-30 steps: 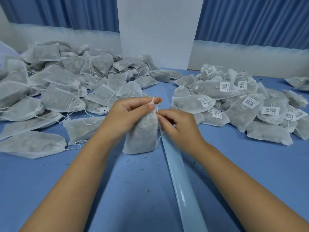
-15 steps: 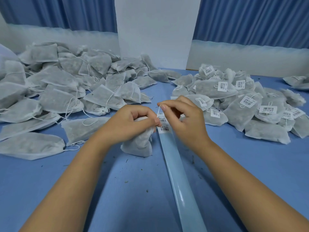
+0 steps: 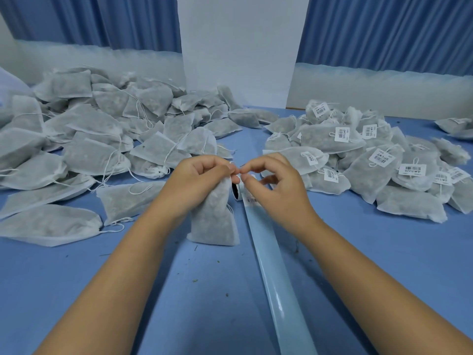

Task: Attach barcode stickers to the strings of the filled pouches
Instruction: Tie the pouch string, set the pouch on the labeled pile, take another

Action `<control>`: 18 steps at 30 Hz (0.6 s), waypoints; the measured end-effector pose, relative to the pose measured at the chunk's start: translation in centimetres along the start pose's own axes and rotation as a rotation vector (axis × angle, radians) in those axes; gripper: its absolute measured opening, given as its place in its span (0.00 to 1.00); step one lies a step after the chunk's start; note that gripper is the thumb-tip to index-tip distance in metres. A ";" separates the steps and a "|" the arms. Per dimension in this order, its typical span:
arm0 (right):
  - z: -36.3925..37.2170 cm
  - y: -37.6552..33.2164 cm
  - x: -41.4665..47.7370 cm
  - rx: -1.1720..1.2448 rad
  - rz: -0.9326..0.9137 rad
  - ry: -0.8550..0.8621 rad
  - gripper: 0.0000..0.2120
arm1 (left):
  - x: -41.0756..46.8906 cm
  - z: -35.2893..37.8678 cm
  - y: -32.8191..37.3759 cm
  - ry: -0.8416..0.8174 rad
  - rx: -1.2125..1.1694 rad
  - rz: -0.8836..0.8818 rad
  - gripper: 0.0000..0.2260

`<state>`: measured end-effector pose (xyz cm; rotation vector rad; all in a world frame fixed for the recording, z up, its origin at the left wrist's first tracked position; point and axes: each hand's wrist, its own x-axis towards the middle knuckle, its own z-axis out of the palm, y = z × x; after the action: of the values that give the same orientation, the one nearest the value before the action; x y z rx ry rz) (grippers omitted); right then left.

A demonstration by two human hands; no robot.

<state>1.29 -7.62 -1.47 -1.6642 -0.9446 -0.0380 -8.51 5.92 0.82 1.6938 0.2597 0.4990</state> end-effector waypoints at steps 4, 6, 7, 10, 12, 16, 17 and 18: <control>0.0 0.0 0.1 0.115 0.070 -0.073 0.05 | -0.1 -0.1 0.0 -0.038 -0.003 -0.001 0.13; -0.3 0.1 0.3 0.183 0.122 -0.133 0.05 | -0.2 -0.1 0.1 -0.053 -0.023 -0.006 0.13; -0.4 0.1 0.4 0.225 0.154 -0.174 0.05 | -0.2 -0.2 0.1 -0.057 -0.024 -0.013 0.13; -0.6 -0.1 0.5 0.305 0.225 -0.260 0.08 | -0.2 -0.2 0.0 -0.064 0.004 -0.025 0.12; -0.5 -0.1 0.5 0.321 0.231 -0.262 0.08 | -0.2 -0.2 0.0 -0.078 -0.003 -0.014 0.12; -0.4 -0.2 0.5 0.291 0.208 -0.229 0.07 | -0.1 -0.2 0.0 -0.062 -0.037 0.025 0.14; -0.4 -0.2 0.5 0.278 0.196 -0.215 0.07 | 0.0 -0.2 -0.1 -0.047 -0.038 0.036 0.13; -0.4 -0.2 0.5 0.264 0.182 -0.201 0.07 | 0.0 0.0 -0.2 -0.030 -0.039 0.049 0.12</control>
<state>1.67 -7.65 -0.92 -1.5192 -0.9003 0.3681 -8.50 6.00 0.66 1.6720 0.1862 0.5114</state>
